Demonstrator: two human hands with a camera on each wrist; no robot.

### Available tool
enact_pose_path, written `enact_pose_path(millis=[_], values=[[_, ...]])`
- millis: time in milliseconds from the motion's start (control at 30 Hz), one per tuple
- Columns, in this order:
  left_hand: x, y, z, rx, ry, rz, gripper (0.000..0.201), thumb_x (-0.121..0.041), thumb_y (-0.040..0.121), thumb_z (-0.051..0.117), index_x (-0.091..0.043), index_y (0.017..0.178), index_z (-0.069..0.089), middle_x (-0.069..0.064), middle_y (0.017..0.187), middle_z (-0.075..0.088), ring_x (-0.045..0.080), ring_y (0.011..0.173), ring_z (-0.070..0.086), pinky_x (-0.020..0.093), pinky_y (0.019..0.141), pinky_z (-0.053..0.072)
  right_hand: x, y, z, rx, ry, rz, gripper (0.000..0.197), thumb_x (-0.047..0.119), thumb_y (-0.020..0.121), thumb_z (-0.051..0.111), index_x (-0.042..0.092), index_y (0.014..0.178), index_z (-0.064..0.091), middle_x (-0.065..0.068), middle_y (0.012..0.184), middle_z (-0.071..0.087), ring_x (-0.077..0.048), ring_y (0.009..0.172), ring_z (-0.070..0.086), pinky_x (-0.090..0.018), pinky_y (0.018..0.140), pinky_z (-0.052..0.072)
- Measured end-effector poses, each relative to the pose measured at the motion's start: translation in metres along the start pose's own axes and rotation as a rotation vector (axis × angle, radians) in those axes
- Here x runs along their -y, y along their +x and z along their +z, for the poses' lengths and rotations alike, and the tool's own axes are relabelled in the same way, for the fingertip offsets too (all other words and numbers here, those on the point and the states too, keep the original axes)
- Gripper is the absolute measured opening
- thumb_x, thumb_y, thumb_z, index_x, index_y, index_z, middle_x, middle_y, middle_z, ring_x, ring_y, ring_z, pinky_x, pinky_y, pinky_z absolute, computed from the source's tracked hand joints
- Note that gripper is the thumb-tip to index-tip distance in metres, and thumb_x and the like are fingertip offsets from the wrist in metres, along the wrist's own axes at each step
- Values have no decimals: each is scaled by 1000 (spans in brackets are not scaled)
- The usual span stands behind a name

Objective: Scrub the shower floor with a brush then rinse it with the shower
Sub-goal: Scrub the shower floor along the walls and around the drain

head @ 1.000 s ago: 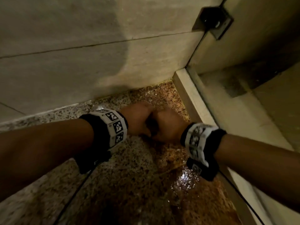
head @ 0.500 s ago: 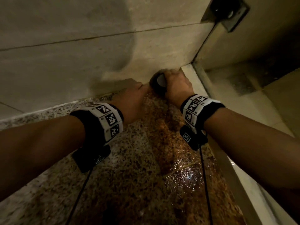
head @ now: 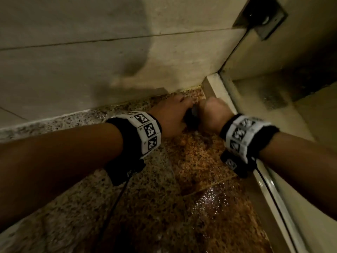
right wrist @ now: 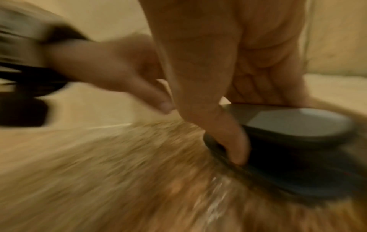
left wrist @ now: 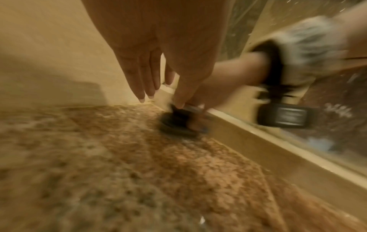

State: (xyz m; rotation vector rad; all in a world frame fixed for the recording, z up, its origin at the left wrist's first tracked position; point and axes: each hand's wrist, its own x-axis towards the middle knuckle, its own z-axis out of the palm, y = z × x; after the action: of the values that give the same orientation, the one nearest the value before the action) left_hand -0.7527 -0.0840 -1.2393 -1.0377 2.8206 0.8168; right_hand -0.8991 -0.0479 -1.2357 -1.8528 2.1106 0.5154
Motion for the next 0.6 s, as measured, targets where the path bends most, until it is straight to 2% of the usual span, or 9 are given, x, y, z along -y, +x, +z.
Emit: enact_pose_path(millis=[33,100,200,233,300,367,400,467,600], values=[[-1,-1,3,-5,3,5,45,-23,87,59,-15,129,46,10,128,44,29,114,48,39,89,44,0,11,-5,-48,10,40,31,34,85,67,7,98,62,-19,97,59,-37,98,61,-34,71,41],[2,-3,6,8,1,10,46,-22,87,59,-15,130,45,10,128,43,30,113,47,42,89,45,3,28,-15,-113,61,127,33,27,86,66,4,109,61,-20,112,59,-36,106,58,-35,76,41],[11,-7,0,15,-11,-15,49,-21,87,58,-12,133,42,13,131,42,31,117,45,40,93,42,7,28,-17,-113,133,182,34,24,89,62,6,117,59,-19,120,58,-36,112,55,-37,84,44],[14,-8,-3,-1,-7,-26,49,-21,89,56,-12,134,40,13,133,41,31,117,45,38,92,42,5,19,-14,-82,111,177,31,25,89,62,6,114,62,-19,116,59,-37,110,57,-36,81,44],[17,-9,-7,-15,-7,-41,48,-21,92,54,-12,136,38,12,134,39,30,117,44,33,89,39,-2,0,-5,77,21,164,26,26,87,64,6,102,68,-15,102,63,-36,102,61,-33,74,46],[18,-13,-9,4,7,-57,49,-21,93,54,-12,137,36,12,136,38,30,119,43,33,89,37,-5,-19,6,244,-36,182,23,26,83,66,7,96,70,-14,99,67,-33,99,64,-29,70,45],[17,-14,-9,22,20,-53,50,-22,93,54,-12,138,35,13,138,37,30,121,42,34,91,38,-6,-24,9,274,-38,187,22,26,83,66,8,97,70,-14,97,66,-33,98,64,-28,68,44],[15,-15,-9,46,37,-40,52,-21,93,54,-11,139,34,14,139,37,31,123,41,37,97,40,-5,-24,9,243,-37,182,24,26,82,68,10,99,70,-15,99,66,-32,97,64,-27,66,42],[11,-16,-8,39,12,-38,44,-17,92,53,-9,132,40,15,133,41,32,119,44,44,97,41,-3,2,2,32,-19,166,34,32,86,69,6,108,65,-18,111,64,-36,102,62,-32,71,42]])
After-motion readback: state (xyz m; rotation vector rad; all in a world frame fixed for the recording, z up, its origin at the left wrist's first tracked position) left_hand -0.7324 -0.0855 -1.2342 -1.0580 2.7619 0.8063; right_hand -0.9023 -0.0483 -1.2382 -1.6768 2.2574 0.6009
